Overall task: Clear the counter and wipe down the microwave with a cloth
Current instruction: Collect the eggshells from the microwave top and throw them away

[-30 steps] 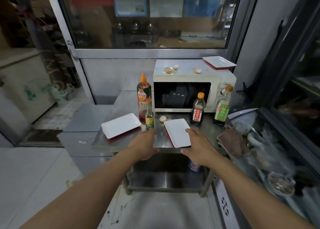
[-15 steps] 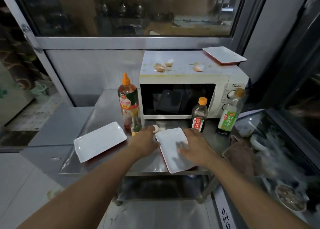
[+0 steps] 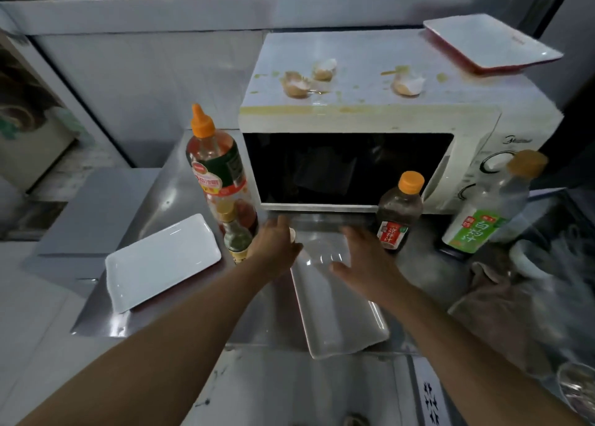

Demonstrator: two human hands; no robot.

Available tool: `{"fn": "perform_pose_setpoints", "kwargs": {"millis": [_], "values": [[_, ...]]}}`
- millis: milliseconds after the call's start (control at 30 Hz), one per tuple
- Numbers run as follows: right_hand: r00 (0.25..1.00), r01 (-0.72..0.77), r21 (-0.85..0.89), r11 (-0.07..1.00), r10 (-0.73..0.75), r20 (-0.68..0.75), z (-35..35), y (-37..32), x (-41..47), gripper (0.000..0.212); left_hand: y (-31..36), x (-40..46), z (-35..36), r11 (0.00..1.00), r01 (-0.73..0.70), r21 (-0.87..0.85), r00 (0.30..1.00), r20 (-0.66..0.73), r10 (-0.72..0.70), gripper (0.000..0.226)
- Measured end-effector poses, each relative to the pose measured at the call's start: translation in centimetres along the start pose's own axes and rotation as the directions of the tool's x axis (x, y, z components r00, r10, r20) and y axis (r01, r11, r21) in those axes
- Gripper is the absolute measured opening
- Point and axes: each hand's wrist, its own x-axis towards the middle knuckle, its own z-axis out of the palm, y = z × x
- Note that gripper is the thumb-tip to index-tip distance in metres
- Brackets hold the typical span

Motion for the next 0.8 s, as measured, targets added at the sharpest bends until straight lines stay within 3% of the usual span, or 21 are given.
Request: {"fn": "perform_pose_setpoints", "kwargs": {"millis": [200, 433, 800], "values": [[0.993, 0.04, 0.029, 0.999, -0.043, 0.11, 1.1, 2.0, 3.9, 0.072, -0.8, 2.9, 2.2, 0.987, 0.157, 0.016, 0.988, -0.001, -0.157, 0.055], [0.981, 0.137, 0.091, 0.986, -0.148, 0.125, 1.8, 3.3, 6.2, 0.07, -0.6, 5.1, 4.3, 0.956, 0.29, 0.052, 0.957, -0.044, -0.288, 0.055], [0.976, 0.127, 0.148, 0.981, -0.151, 0.16, 2.0, 4.3, 7.1, 0.069, -0.9, 6.3, 5.5, 0.946, 0.315, 0.069, 0.948, -0.058, -0.312, 0.045]]}}
